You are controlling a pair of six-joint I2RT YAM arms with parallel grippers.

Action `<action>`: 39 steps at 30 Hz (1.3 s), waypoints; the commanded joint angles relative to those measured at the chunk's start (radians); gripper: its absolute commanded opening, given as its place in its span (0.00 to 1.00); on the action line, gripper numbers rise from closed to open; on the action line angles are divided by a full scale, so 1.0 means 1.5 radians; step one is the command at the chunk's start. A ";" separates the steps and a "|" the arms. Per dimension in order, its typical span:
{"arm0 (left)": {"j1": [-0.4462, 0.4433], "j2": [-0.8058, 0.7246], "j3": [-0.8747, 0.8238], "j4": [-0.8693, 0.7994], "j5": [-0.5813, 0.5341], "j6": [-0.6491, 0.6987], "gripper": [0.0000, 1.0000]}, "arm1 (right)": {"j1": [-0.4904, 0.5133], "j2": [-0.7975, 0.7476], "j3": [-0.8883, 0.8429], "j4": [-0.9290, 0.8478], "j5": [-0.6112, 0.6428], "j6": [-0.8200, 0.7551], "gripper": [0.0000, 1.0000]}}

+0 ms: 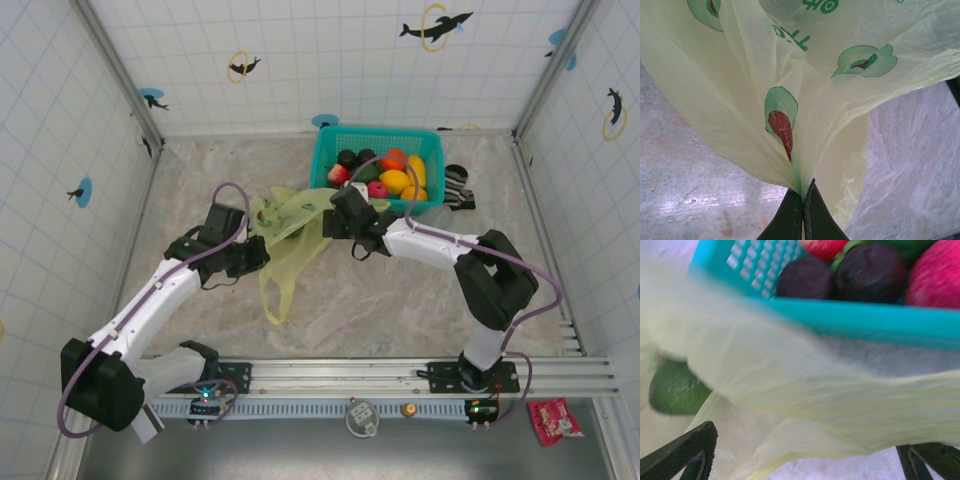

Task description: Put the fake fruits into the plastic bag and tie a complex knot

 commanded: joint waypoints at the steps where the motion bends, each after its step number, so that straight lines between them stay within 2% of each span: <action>1: -0.001 0.013 0.009 0.022 0.006 -0.028 0.00 | 0.031 -0.050 -0.017 0.036 -0.113 -0.033 0.90; 7: -0.001 0.034 0.018 0.084 0.034 -0.103 0.00 | 0.073 -0.119 -0.093 0.046 -0.201 -0.058 0.76; 13: -0.001 0.037 0.017 0.093 0.003 -0.134 0.00 | 0.084 -0.199 -0.152 0.065 -0.288 -0.083 0.56; 16: -0.001 0.036 0.019 0.081 -0.022 -0.138 0.00 | 0.078 -0.236 -0.159 0.086 -0.348 -0.090 0.50; 19: -0.001 0.032 0.022 0.070 -0.041 -0.138 0.00 | 0.056 -0.267 -0.135 0.106 -0.399 -0.083 0.48; 21: -0.001 0.025 0.025 0.061 -0.055 -0.137 0.00 | 0.028 -0.279 -0.106 0.106 -0.420 -0.076 0.50; 25: 0.007 0.014 0.028 0.059 -0.049 -0.141 0.00 | -0.085 -0.291 -0.075 0.123 -0.433 -0.036 0.52; 28: 0.013 0.013 0.036 0.059 -0.050 -0.145 0.00 | -0.180 -0.269 -0.064 0.095 -0.382 -0.019 0.46; 31: 0.016 0.018 0.046 0.058 -0.048 -0.146 0.00 | -0.247 -0.211 -0.022 0.007 -0.263 -0.036 0.29; 35: 0.023 0.020 0.057 0.057 -0.046 -0.146 0.00 | -0.293 -0.092 0.065 -0.120 -0.119 -0.058 0.14; 37: 0.028 0.018 0.062 0.057 -0.045 -0.147 0.00 | -0.304 -0.039 0.096 -0.163 -0.056 -0.024 0.01; 39: 0.034 0.018 0.063 0.057 -0.044 -0.148 0.00 | -0.310 0.008 0.137 -0.209 -0.028 -0.003 0.00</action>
